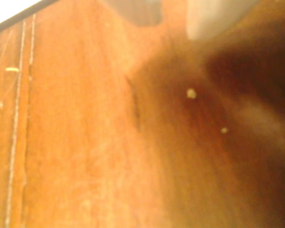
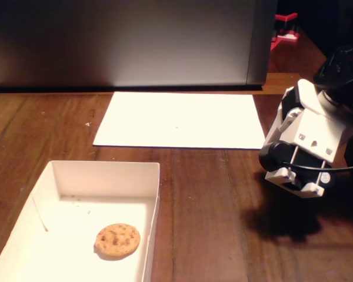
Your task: Grasp a mini cookies block and put it in the white box.
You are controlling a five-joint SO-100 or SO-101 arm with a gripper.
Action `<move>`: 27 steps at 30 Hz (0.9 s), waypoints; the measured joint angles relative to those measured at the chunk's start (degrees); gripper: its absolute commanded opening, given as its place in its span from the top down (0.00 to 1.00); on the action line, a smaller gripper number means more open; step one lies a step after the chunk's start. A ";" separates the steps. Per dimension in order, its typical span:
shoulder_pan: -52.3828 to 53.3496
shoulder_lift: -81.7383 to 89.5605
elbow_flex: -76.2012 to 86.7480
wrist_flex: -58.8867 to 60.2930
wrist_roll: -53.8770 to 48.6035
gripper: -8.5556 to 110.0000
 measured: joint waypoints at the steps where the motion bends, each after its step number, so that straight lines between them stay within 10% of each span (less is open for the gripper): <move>1: 0.00 0.00 0.00 0.00 0.00 0.93; 27: -0.88 0.00 0.00 0.18 -0.62 0.93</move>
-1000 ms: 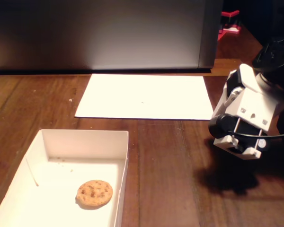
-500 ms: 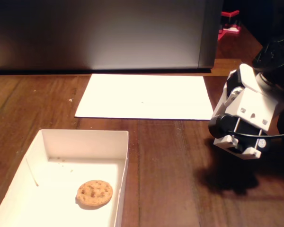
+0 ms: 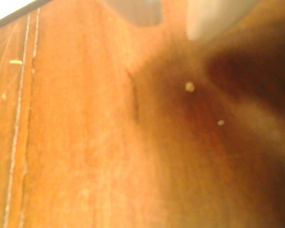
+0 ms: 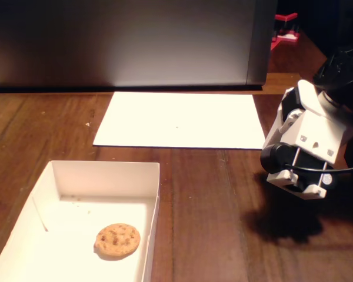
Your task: Grasp a mini cookies block and put it in the white box.
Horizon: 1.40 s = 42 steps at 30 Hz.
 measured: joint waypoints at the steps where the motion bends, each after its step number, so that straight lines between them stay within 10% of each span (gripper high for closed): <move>1: 0.00 0.00 0.00 0.00 0.18 0.93; 42: -2.29 0.00 0.00 0.00 -0.79 0.93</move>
